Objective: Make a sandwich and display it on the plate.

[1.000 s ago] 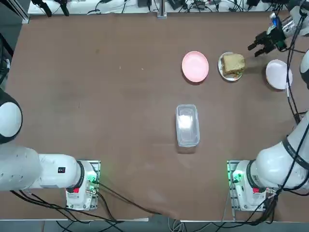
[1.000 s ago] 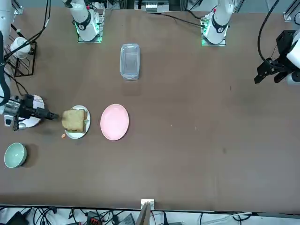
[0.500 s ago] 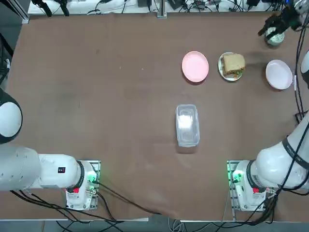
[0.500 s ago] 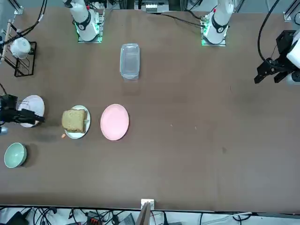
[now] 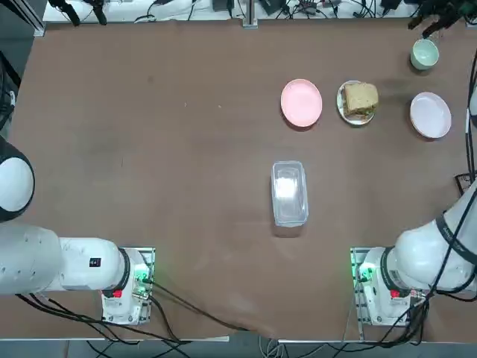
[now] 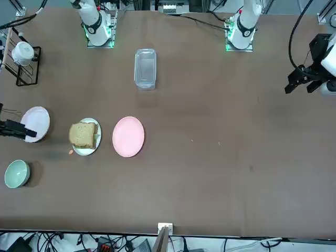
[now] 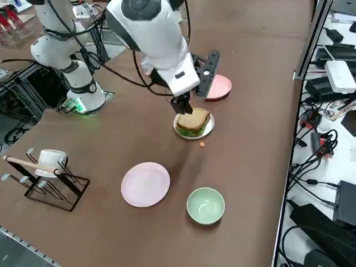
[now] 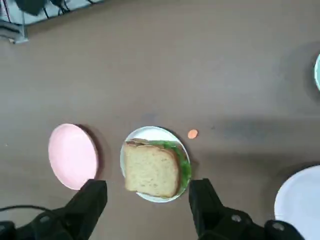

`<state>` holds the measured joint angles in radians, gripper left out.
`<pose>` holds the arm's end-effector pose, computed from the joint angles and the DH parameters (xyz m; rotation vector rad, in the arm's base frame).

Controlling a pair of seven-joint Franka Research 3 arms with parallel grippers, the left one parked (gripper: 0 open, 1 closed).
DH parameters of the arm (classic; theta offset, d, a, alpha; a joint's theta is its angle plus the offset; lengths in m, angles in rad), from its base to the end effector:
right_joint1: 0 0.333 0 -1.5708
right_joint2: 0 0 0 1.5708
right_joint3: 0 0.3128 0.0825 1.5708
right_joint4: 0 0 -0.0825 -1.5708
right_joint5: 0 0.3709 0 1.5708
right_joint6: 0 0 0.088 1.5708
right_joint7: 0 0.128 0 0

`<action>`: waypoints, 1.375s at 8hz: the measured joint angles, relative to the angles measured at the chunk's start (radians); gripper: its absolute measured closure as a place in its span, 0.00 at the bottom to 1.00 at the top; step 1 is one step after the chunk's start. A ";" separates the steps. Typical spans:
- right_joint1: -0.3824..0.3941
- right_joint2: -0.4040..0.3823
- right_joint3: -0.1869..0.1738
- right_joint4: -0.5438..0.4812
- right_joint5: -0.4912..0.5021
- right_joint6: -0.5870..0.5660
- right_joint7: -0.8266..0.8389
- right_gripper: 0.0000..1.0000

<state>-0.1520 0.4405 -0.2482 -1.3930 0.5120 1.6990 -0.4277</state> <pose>0.6389 -0.1797 0.4411 -2.7286 0.0729 -0.0705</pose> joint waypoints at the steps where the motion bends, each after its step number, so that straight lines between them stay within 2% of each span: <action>1: 0.012 -0.034 0.001 0.006 -0.026 -0.012 0.012 0.00; 4: 0.107 -0.156 0.010 0.025 -0.226 -0.035 0.096 0.00; 6: 0.212 -0.236 0.025 0.022 -0.360 -0.058 0.266 0.00; 7: 0.237 -0.274 0.051 0.011 -0.399 -0.085 0.329 0.00; 10: 0.247 -0.358 0.184 -0.032 -0.510 -0.156 0.498 0.00; 11: 0.254 -0.386 0.208 -0.064 -0.519 -0.156 0.546 0.00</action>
<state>0.1015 0.0547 -0.0404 -1.4568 -0.0074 1.5427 0.1178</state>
